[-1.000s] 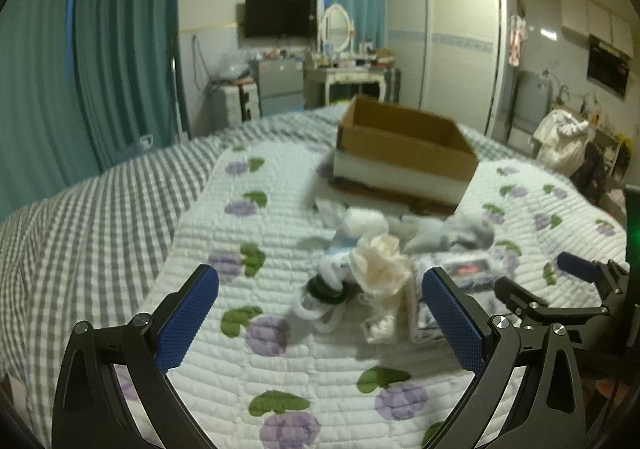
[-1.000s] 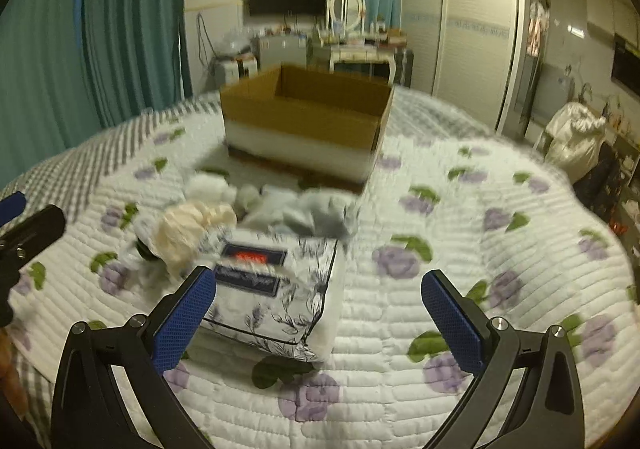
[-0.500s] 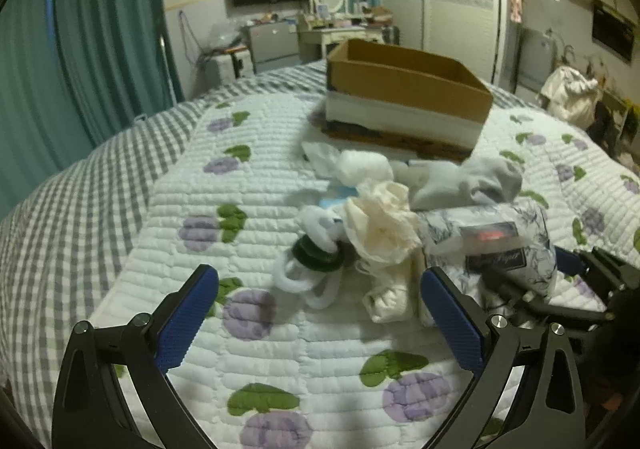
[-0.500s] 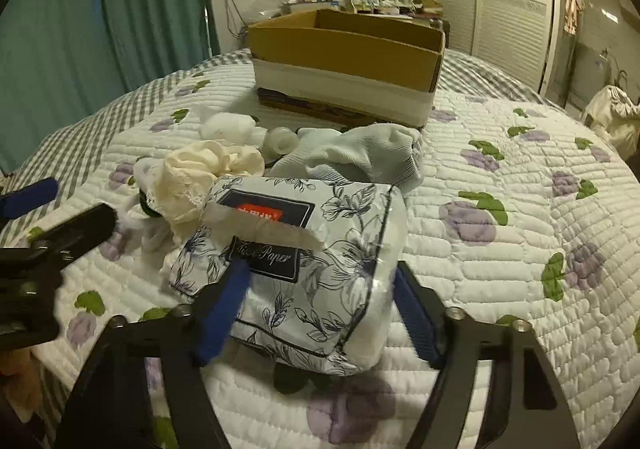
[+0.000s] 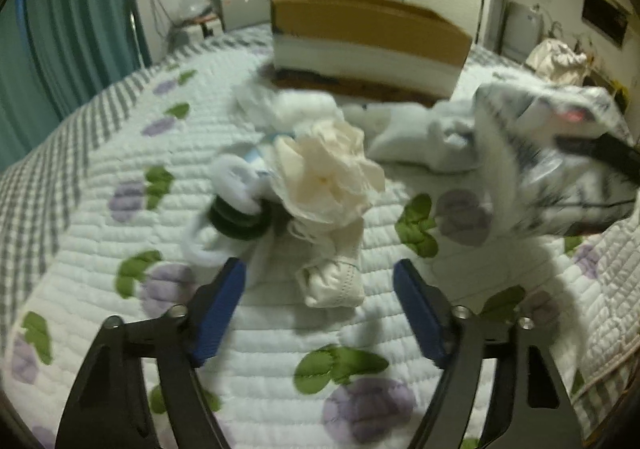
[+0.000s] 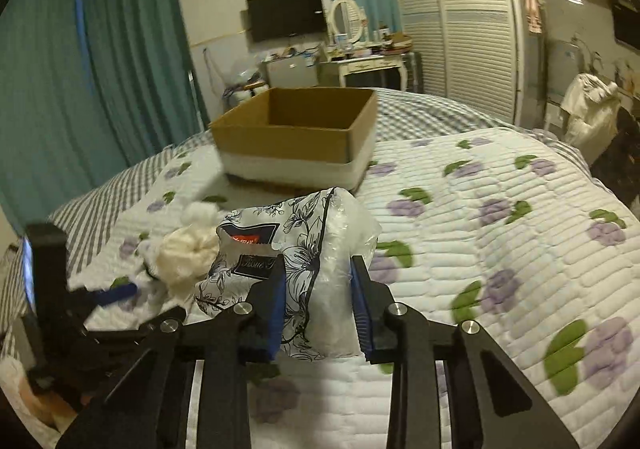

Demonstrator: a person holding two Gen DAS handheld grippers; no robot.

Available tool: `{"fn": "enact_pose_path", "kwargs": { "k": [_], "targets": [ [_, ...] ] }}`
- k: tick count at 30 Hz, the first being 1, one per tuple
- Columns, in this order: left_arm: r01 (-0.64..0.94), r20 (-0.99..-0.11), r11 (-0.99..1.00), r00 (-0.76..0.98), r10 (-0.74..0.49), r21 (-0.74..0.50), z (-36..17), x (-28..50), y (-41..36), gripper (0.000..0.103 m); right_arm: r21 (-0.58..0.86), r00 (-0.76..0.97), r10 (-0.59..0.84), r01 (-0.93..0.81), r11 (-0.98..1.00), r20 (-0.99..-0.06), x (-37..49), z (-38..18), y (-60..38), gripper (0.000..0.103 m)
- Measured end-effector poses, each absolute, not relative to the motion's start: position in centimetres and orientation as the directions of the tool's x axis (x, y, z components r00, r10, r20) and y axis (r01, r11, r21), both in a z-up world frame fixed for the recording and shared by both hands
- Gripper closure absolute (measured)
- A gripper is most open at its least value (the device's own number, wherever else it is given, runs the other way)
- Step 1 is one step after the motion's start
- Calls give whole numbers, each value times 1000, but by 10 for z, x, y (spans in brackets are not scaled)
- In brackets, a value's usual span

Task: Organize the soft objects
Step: 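Grasp the floral tissue pack with the right tool, then grasp the white folded mask with the left tool while the right lifts the tissue pack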

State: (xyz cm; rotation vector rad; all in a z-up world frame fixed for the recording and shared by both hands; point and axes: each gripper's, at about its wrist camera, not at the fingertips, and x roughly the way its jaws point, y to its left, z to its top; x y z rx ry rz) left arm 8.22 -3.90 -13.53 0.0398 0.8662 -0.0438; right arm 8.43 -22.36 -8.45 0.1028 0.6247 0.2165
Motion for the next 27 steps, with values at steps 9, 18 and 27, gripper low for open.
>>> {"fn": "enact_pose_path", "kwargs": {
  "k": [9,18,27],
  "targets": [
    [80,-768,997,639,-42,12,-147,95,-45,71,178,777,240,-166,970,-582,92,-92,-233,74],
    [115,-725,993,686,-60,26,-110,58,-59,71,171,784,236,-167,971,-574,78,-83,-234,75],
    [135,-651,991,752,-109,-9,-56,25,-64,71,115,823,242,-214,970,-515,45,-42,-227,75]
  ]
}}
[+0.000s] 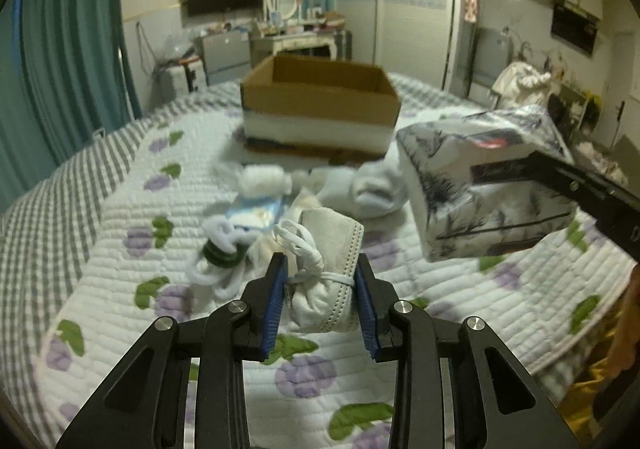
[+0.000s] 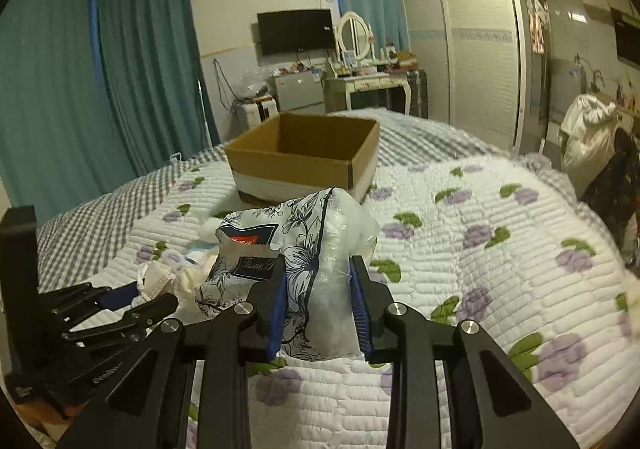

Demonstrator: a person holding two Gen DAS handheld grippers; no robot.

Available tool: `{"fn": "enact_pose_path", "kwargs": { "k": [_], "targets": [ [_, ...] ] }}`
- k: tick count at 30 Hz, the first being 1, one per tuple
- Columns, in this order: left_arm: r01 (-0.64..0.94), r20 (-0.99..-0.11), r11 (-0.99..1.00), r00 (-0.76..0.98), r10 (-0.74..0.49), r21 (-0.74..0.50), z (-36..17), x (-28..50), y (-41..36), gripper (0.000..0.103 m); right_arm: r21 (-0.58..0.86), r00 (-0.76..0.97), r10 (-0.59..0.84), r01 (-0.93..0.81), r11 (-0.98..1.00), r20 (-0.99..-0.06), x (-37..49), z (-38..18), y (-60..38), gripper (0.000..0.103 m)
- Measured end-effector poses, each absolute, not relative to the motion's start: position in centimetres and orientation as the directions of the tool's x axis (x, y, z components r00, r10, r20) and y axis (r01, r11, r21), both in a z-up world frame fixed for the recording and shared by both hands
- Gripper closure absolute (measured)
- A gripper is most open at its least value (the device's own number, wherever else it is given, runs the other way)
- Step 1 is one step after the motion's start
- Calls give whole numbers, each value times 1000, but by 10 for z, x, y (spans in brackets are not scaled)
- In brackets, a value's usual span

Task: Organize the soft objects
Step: 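Grasp the white folded mask with the left tool while the right lifts the tissue pack, then lower the mask into the box with the left tool while the right drops the tissue pack in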

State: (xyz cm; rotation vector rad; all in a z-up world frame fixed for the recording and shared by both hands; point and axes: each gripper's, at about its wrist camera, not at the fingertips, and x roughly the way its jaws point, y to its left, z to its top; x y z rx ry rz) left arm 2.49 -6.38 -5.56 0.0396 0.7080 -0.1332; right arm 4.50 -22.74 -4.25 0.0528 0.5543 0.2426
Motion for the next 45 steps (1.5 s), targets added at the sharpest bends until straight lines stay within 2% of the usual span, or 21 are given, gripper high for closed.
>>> {"fn": "enact_pose_path", "kwargs": {
  "k": [10,12,15,20,26,30,32,37,41,43,45],
  "targets": [
    [166,-565,986,817,-117,36,23,62,-73,71,30,867,278,-292,956,-413,61,30,-229,75],
    [161,-554,986,826,-106,52,39,81,-76,71,-14,886,264,-291,957,-382,77,49,-227,75],
    [171,-544,985,830,-126,34,52,107,-77,71,-3,892,282,-303,953,-354,110,71,-226,75],
    [160,-514,984,852,-101,72,60,167,-83,71,-12,899,267,-289,957,-349,189,88,-217,75],
    [137,-563,989,823,-80,59,29,252,-86,71,39,873,254,-262,964,-416,284,62,-213,75],
    [125,-609,991,789,-76,38,-5,294,-83,71,139,823,301,-267,954,-482,339,23,-217,75],
    [127,-634,992,769,-86,20,-18,307,-81,71,158,803,308,-265,951,-511,359,2,-216,75],
    [123,-635,989,771,-45,79,-38,317,-87,71,163,769,320,-276,947,-553,381,-36,-219,75],
    [116,-621,986,783,-18,117,-37,313,-90,67,180,749,348,-300,937,-564,376,-48,-222,71],
    [77,-626,988,779,25,134,-33,311,-86,61,183,755,341,-288,940,-561,372,-47,-222,62],
    [57,-614,993,789,19,104,-24,304,-79,32,181,772,328,-274,945,-544,365,-40,-227,52]
  ]
}}
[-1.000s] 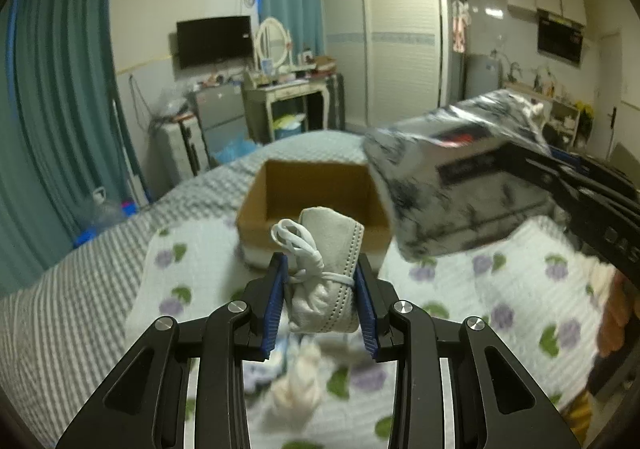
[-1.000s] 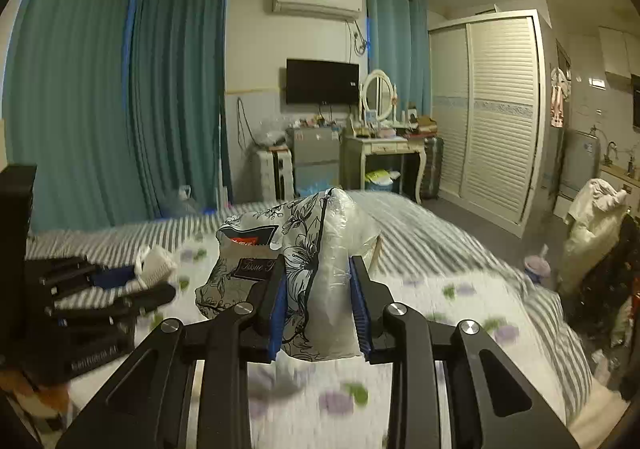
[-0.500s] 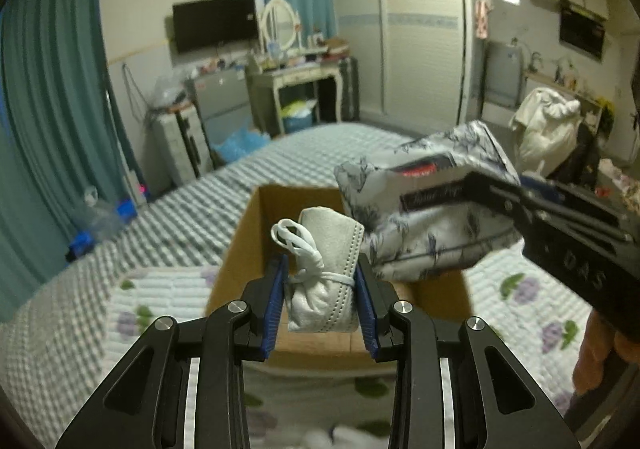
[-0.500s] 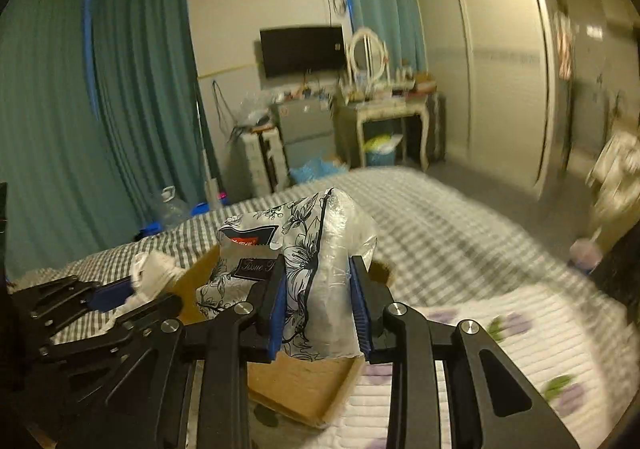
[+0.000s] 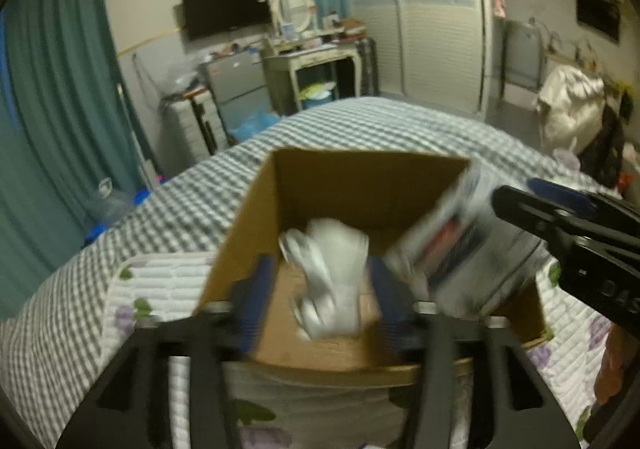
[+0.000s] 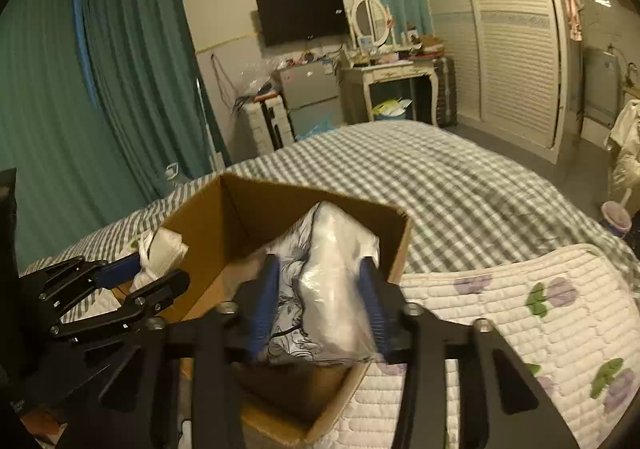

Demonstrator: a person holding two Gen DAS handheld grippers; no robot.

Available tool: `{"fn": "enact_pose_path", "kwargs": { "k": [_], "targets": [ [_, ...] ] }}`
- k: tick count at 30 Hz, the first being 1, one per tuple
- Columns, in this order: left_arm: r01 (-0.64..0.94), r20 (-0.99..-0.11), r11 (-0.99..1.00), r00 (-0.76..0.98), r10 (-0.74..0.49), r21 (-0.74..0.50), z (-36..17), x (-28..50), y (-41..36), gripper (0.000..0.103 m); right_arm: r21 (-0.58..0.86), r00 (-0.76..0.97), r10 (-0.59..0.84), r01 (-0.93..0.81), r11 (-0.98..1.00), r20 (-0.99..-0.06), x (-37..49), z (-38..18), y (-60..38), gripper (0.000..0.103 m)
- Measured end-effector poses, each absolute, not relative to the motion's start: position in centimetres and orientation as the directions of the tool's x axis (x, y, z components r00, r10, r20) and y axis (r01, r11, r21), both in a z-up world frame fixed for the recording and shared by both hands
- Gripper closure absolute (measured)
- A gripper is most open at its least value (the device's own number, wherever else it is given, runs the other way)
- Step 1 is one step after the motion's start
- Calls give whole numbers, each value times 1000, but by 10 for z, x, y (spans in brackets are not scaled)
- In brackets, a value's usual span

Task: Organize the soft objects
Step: 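Lower the mask into the box with the left tool while the right drops the tissue pack in, then withdraw both open tools from the box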

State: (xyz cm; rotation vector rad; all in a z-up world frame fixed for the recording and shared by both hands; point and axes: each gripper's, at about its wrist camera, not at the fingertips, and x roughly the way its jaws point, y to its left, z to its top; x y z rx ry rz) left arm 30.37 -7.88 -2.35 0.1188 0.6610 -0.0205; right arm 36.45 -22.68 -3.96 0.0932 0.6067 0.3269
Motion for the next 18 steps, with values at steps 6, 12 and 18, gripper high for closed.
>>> {"fn": "enact_pose_path", "kwargs": {
  "k": [6,12,18],
  "targets": [
    [25,-523,995,852,32,100,33,259,-64,22,174,814,326,-275,945,-482,322,20,-237,40],
    [12,-413,993,910,36,113,100,181,-57,10,51,873,299,-303,952,-385,238,106,-230,28],
    [9,-359,993,933,35,121,128,103,-47,9,-29,897,298,-325,945,-326,153,152,-218,3]
  ]
}}
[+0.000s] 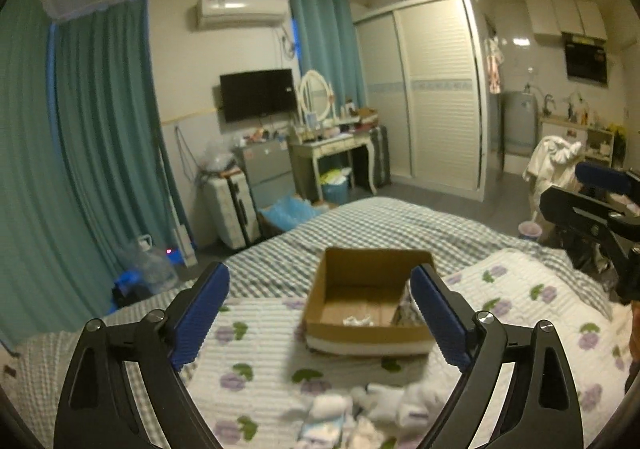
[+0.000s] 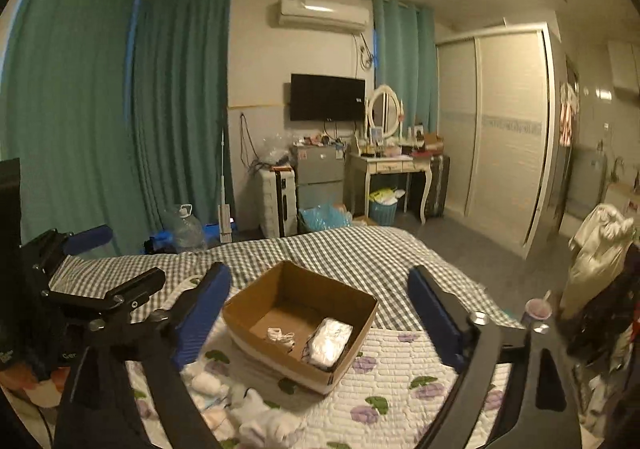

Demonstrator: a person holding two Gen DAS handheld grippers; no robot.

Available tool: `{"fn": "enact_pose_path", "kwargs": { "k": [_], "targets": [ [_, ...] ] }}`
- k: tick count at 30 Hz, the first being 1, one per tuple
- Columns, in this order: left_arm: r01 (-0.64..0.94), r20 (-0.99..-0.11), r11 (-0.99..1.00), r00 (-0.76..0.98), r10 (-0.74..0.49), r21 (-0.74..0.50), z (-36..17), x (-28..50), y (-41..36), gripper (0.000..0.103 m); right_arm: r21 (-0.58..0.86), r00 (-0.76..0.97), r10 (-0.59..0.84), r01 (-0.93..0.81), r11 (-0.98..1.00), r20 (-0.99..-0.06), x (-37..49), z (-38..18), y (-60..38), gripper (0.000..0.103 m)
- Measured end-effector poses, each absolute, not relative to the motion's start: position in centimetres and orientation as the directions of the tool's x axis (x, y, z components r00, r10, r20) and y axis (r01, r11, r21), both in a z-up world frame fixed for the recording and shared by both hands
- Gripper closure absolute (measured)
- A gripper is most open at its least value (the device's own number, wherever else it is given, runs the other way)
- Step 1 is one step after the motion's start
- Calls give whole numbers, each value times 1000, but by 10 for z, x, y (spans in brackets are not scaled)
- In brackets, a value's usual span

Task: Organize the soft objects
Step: 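Withdraw both open tools from the box, then grasp the cream lace cloth with the left tool while the right grasps the white knit glove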

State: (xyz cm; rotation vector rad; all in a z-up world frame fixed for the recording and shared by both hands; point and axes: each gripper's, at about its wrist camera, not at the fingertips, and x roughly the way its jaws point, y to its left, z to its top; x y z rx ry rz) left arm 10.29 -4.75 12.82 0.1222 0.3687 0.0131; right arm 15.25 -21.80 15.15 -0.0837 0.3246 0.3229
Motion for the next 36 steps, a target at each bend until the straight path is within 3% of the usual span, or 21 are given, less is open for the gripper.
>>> {"fn": "enact_pose_path", "kwargs": {
  "k": [4,9,16,28,29,32,34,36],
  "targets": [
    [-21,-338,991,939,65,133,115,68,-44,9,-36,895,312,-340,940,-319,113,148,-213,0],
    [-75,-369,990,922,114,120,76,54,-41,9,-35,861,336,-377,925,-383,93,115,-203,0],
    [-125,-511,989,847,145,73,-13,74,-27,9,-99,814,293,-391,915,-502,119,29,-185,0],
    [-55,-721,998,692,22,-21,-129,95,-44,12,31,626,308,-412,911,-717,196,-109,-170,0],
    [-51,-727,998,687,20,-21,-133,96,-44,18,39,612,309,-414,910,-728,199,-115,-168,1],
    [-56,-737,998,676,27,-15,-141,104,-46,20,22,592,290,-418,908,-752,205,-130,-159,4],
    [-59,-738,998,674,22,-24,-144,108,-46,26,17,578,280,-417,909,-767,208,-140,-156,14],
    [-47,-744,998,668,1,-40,-147,111,-46,44,6,593,261,-396,918,-762,209,-145,-156,17]
  ]
}}
